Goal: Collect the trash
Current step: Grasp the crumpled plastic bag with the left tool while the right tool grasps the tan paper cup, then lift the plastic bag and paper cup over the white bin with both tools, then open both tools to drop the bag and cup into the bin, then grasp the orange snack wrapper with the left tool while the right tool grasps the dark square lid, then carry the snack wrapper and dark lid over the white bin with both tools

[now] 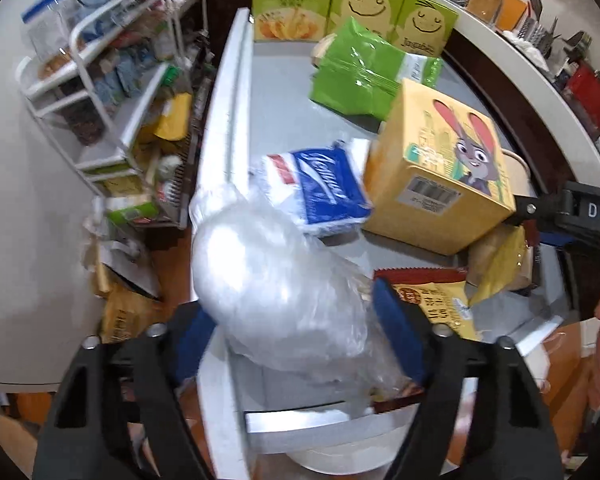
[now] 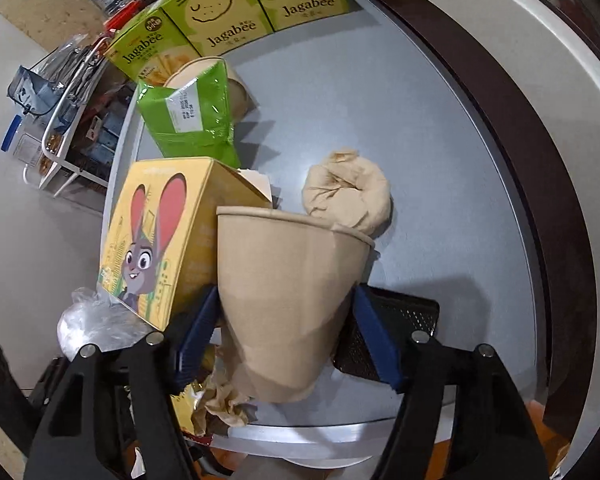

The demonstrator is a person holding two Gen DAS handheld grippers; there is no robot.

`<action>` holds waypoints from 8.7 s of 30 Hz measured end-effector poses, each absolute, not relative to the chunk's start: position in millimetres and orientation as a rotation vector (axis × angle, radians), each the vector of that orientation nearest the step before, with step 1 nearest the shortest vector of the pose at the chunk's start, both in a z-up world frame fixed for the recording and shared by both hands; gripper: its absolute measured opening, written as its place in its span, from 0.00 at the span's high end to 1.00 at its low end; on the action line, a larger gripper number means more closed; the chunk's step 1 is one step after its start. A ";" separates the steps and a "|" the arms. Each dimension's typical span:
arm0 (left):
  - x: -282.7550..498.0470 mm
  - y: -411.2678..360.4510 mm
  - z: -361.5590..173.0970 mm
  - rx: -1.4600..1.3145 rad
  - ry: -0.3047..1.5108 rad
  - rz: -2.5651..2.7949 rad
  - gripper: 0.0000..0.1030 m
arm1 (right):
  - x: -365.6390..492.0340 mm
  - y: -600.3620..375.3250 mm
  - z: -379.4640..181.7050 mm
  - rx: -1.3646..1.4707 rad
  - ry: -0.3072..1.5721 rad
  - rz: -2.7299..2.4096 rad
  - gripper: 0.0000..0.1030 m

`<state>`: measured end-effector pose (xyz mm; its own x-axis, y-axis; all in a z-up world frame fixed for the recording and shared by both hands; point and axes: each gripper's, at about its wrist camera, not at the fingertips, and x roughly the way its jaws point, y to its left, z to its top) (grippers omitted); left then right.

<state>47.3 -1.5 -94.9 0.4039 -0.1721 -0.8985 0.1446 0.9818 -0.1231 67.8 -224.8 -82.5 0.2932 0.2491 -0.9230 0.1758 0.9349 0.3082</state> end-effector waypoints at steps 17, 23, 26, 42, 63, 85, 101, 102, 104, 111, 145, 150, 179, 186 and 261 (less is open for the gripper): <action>44.4 18.4 -61.7 -0.144 1.063 -0.237 0.39 | 60.6 -250.6 -44.8 0.477 1.167 0.132 0.74; 42.3 19.1 -58.2 -0.132 1.057 -0.230 0.39 | 61.6 -246.1 -50.4 0.443 1.197 0.118 0.49; 38.8 21.3 -59.4 -0.145 1.062 -0.224 0.39 | 56.1 -243.1 -43.7 0.404 1.153 0.100 0.22; 35.3 23.2 -63.9 -0.171 1.074 -0.219 0.39 | 65.3 -244.7 -78.0 0.260 1.250 -0.057 0.21; 38.4 18.9 -65.2 -0.169 1.071 -0.228 0.39 | 80.7 -227.2 -82.4 0.117 1.227 -0.001 0.26; 32.5 12.2 -47.8 -0.122 1.025 -0.238 0.39 | 64.5 -247.5 -34.0 0.241 1.096 0.068 0.41; -5.2 13.8 -4.1 -0.085 0.943 -0.298 0.39 | -11.8 -244.8 30.4 0.318 1.014 0.279 0.41; -11.5 14.0 -2.1 -0.078 0.942 -0.308 0.39 | -18.7 -244.7 31.4 0.329 1.022 0.302 0.41; -21.8 14.5 -1.1 -0.066 0.948 -0.325 0.39 | -31.8 -244.4 30.7 0.340 1.043 0.339 0.41; -56.9 11.8 -13.3 -0.030 1.012 -0.377 0.39 | -68.8 -237.0 12.7 0.319 1.149 0.426 0.41; -86.8 -30.6 -192.4 0.141 1.423 -0.478 0.39 | -91.9 -210.5 -187.2 0.213 1.603 0.339 0.41; -82.8 -37.3 -200.2 0.168 1.433 -0.476 0.39 | -87.6 -207.2 -201.7 0.194 1.617 0.314 0.40; -24.2 -32.1 -65.8 -0.141 1.173 -0.420 0.13 | -23.6 -227.6 -45.7 -0.214 1.104 0.129 0.26; 6.1 -47.1 -73.8 -0.204 1.188 -0.359 0.13 | 12.8 -228.0 -68.3 -0.221 1.156 0.130 0.26; -19.4 -7.1 -51.9 -0.120 1.103 -0.385 0.61 | -16.5 -245.5 -29.6 0.125 1.133 0.268 0.56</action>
